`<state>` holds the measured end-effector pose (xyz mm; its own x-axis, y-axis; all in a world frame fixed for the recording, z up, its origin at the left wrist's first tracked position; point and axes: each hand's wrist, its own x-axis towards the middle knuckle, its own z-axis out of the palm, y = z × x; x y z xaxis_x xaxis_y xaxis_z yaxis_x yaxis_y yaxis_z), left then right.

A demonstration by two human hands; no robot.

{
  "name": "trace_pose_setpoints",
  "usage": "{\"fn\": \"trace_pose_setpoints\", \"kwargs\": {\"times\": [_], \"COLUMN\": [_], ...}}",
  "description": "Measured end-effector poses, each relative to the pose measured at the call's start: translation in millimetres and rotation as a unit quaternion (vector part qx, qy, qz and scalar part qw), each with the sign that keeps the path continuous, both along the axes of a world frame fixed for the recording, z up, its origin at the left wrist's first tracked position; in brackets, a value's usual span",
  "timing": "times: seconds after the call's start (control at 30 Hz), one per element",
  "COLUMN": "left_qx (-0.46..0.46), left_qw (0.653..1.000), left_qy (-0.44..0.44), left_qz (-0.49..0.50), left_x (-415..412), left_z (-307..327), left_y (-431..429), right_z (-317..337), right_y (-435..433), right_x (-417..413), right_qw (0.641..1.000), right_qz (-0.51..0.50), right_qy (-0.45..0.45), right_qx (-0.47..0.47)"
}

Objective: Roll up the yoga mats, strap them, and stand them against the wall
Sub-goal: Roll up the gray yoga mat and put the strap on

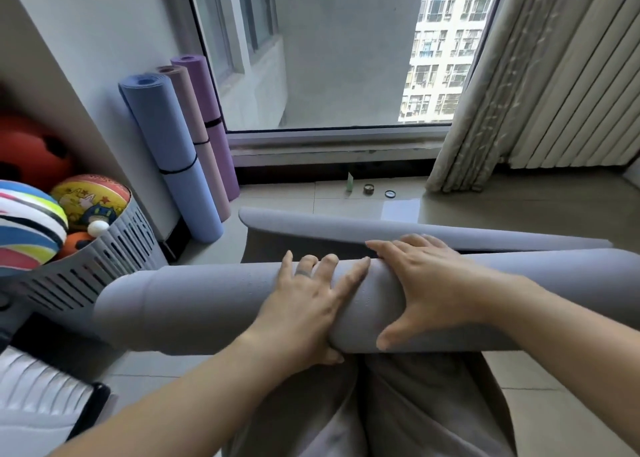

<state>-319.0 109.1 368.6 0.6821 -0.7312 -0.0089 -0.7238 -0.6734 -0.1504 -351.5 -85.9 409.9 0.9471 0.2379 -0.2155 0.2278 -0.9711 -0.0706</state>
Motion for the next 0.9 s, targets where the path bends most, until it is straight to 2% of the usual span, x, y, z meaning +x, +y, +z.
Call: {"fn": "trace_pose_setpoints", "kwargs": {"times": [0.07, 0.13, 0.23, 0.3, 0.47, 0.57, 0.7, 0.83, 0.9], "left_qx": [-0.018, -0.034, -0.043, -0.036, -0.013, -0.03, 0.025, 0.026, 0.05], "left_qw": [1.0, 0.999, 0.996, 0.996, 0.992, 0.989, 0.973, 0.948, 0.95], "left_qy": [0.013, 0.029, 0.074, 0.082, 0.123, 0.135, 0.223, 0.318, 0.309], "left_qz": [-0.014, -0.03, -0.021, -0.019, -0.028, -0.046, -0.051, -0.012, -0.01], "left_x": [8.3, 18.2, 31.2, 39.3, 37.8, 18.6, 0.2, 11.7, 14.9], "left_z": [1.5, 2.4, 12.4, 23.8, 46.9, 56.9, 49.1, 47.3, 49.9], "left_y": [1.0, 2.2, -0.1, -5.3, -7.4, 4.0, 9.3, 4.6, 6.2], "right_z": [-10.6, -18.7, -6.0, 2.8, 11.4, 29.1, 21.9, 8.9, 5.2], "right_y": [4.4, 5.0, 0.5, -5.8, -7.5, -3.2, 5.6, -3.6, -8.1], "right_x": [-10.5, -10.0, 10.2, 17.8, 3.6, -12.5, -30.1, -18.2, -13.3], "right_qw": [0.998, 0.998, 0.999, 0.998, 0.998, 0.995, 0.992, 0.989, 0.988], "right_qz": [0.025, 0.02, -0.03, -0.037, 0.015, 0.045, 0.075, 0.019, 0.014], "right_qy": [-0.036, -0.057, -0.013, 0.008, -0.004, -0.018, 0.061, 0.147, 0.154], "right_qx": [-0.038, -0.034, 0.038, 0.053, -0.066, -0.092, -0.084, -0.017, -0.003]}}
